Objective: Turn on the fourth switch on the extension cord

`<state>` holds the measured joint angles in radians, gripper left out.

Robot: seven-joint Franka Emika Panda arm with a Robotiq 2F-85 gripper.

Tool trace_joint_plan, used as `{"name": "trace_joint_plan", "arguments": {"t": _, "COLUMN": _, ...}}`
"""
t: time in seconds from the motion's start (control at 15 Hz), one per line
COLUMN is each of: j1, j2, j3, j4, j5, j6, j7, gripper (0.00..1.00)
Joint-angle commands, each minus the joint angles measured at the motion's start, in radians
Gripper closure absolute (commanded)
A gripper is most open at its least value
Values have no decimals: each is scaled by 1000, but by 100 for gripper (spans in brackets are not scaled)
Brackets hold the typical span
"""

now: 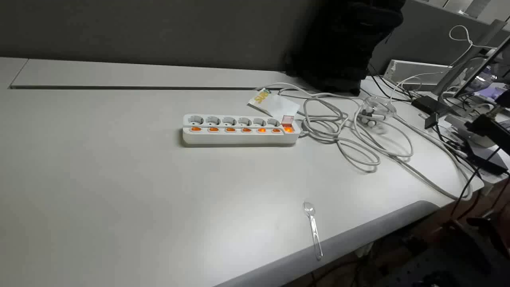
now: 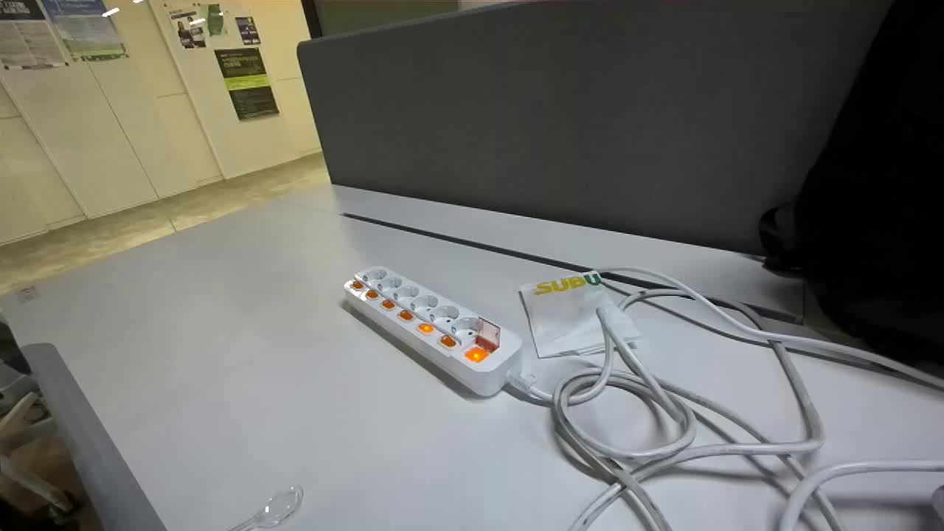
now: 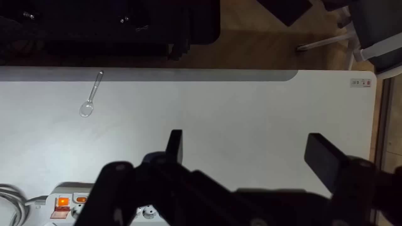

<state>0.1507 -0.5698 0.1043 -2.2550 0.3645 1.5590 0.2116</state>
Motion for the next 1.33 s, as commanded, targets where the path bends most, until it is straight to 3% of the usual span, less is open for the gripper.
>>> {"name": "trace_joint_plan", "arguments": {"t": 0.0, "j1": -23, "j2": 1, "j3": 17, "j4": 3, "j5": 8, "j6": -5, "j7": -8, "gripper": 0}}
{"name": "trace_joint_plan", "arguments": {"t": 1.0, "j1": -23, "j2": 0, "j3": 17, "j4": 4, "j5": 8, "j6": -5, "j7": -8, "gripper": 0}}
{"name": "trace_joint_plan", "arguments": {"t": 1.27, "j1": -84, "j2": 10, "j3": 72, "j4": -49, "j5": -109, "j6": 190, "j7": 45, "gripper": 0}}
